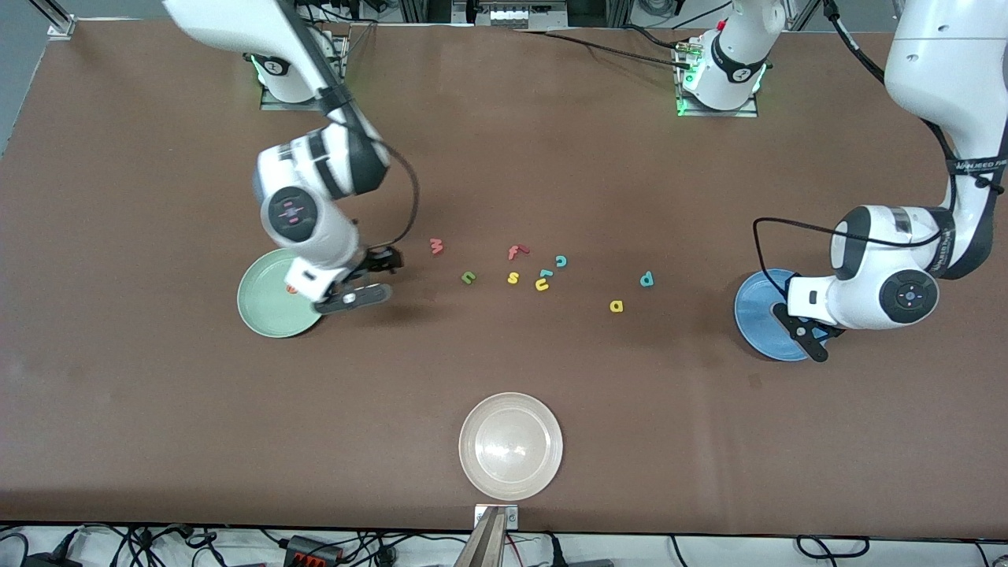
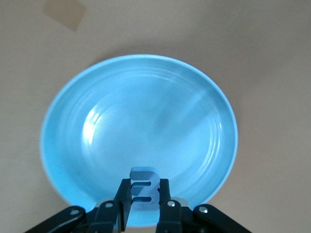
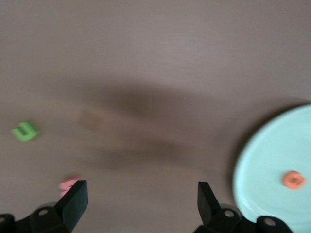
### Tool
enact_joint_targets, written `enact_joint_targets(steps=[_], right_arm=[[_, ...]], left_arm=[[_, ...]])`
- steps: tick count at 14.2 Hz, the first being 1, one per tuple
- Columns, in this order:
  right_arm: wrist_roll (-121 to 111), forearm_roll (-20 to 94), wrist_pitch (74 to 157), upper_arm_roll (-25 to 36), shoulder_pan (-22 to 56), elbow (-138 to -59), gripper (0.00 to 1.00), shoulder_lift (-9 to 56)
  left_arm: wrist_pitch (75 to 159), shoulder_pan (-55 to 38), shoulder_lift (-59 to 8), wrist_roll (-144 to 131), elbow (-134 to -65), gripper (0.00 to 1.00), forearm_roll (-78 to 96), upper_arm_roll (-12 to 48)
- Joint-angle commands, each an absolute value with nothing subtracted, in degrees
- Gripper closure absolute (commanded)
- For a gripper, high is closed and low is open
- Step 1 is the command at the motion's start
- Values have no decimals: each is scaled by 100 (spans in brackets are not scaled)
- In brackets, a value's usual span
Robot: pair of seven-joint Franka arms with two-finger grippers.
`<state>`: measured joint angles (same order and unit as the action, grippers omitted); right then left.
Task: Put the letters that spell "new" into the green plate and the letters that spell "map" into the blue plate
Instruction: 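Release the e on the green plate while the left gripper drops the m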
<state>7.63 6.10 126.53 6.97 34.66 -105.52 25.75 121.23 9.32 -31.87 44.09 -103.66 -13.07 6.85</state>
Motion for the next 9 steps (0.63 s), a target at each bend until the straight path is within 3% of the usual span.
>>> enact_joint_targets(steps=[1, 2, 4, 5, 6, 9], right_arm=[[196, 624, 12841, 738, 3901, -10354, 0, 2873], [-7, 624, 12910, 738, 3989, -10301, 0, 2944], [-524, 624, 13278, 729, 4278, -10266, 0, 3128], [-701, 633, 13515, 729, 4359, -10213, 0, 3233], [-868, 659, 13665, 729, 4368, -10152, 14, 3374], [-905, 659, 13693, 642, 4438, -9880, 25, 3655]], left_arm=[[12707, 1019, -3129, 4043, -10888, 81, -1336, 765], [12813, 1028, -3120, 4052, -10977, 73, -1336, 765], [12797, 1046, -3050, 4139, -10969, 0, -1336, 765], [12745, 1037, -3006, 4105, -10960, 0, -1336, 773], [12701, 1028, -2971, 4078, -10934, 0, -1336, 782], [12420, 1011, -2760, 3694, -10829, 0, -1318, 1133]])
